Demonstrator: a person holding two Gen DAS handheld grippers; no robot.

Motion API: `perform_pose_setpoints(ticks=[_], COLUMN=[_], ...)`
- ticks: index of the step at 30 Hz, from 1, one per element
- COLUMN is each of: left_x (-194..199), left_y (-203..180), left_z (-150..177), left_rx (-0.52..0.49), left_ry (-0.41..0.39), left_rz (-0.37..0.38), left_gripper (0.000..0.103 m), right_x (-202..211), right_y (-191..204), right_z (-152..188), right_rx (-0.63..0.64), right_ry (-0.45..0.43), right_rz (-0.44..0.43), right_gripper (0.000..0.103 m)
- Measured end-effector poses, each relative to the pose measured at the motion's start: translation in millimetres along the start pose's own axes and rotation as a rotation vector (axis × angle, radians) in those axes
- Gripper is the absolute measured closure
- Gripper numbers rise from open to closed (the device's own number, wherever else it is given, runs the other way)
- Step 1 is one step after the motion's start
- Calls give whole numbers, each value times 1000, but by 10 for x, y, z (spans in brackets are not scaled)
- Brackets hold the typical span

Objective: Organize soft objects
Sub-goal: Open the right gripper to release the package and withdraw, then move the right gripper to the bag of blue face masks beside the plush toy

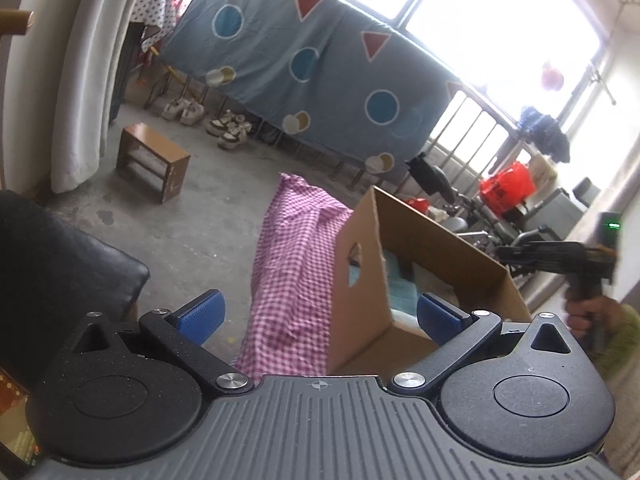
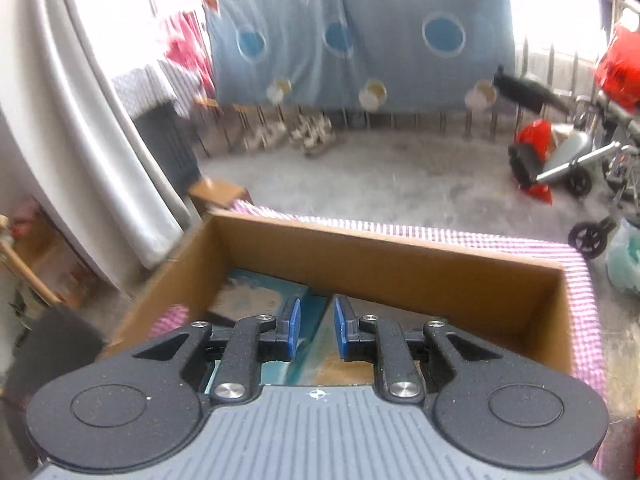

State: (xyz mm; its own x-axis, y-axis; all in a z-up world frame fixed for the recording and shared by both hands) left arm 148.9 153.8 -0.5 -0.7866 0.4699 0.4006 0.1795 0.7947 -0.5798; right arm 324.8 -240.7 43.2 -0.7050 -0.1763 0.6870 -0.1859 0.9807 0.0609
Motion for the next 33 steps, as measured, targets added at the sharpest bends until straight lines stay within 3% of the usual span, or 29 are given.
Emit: perform_pose_setpoints(ticks=[5, 9, 11, 13, 17, 22, 27, 33], left_x=[38, 29, -10, -95, -311, -527, -579, -603], left_y=[-130, -222, -276, -314, -376, -391, -385, -378], left_z=[82, 170, 247, 361, 714, 1138, 1315, 1340], left_rx=[-18, -44, -61, -75, -117, -170, -227, -201], left_ry=[24, 58, 90, 148, 281, 413, 460, 470], left_rz=[16, 16, 22, 23, 14, -7, -51, -35], left_gripper=[0, 0, 0, 0, 0, 1, 3, 12], right_x=[866, 1292, 1402, 1461, 1394, 1035, 772, 649], right_y=[-95, -130, -100, -14, 215, 433, 478, 460], right_z=[325, 769, 1028, 1302, 1868, 2445, 2725, 2842], right_rx=[-66, -149, -188, -215, -255, -400, -426, -471], right_ry=[-89, -105, -96, -82, 7, 185, 291, 326], right_rz=[-50, -107, -148, -189, -231, -292, -201, -144], right_gripper=[82, 80, 69, 45, 45, 45, 45, 47])
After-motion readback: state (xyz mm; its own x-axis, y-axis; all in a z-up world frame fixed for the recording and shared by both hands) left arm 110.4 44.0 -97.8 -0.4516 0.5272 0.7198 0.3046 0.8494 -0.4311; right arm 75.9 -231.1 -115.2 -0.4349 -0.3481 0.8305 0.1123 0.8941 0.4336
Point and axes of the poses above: each gripper's, at about its wrist camera, not at the fingertips, and x roughly against the way its jaws point, y to its left, z to its underside, the point moved 7 cm from there along -x, roughly the way its jaws point, and after that the axes turned 12 degrees about z, right-handed, at the moved point
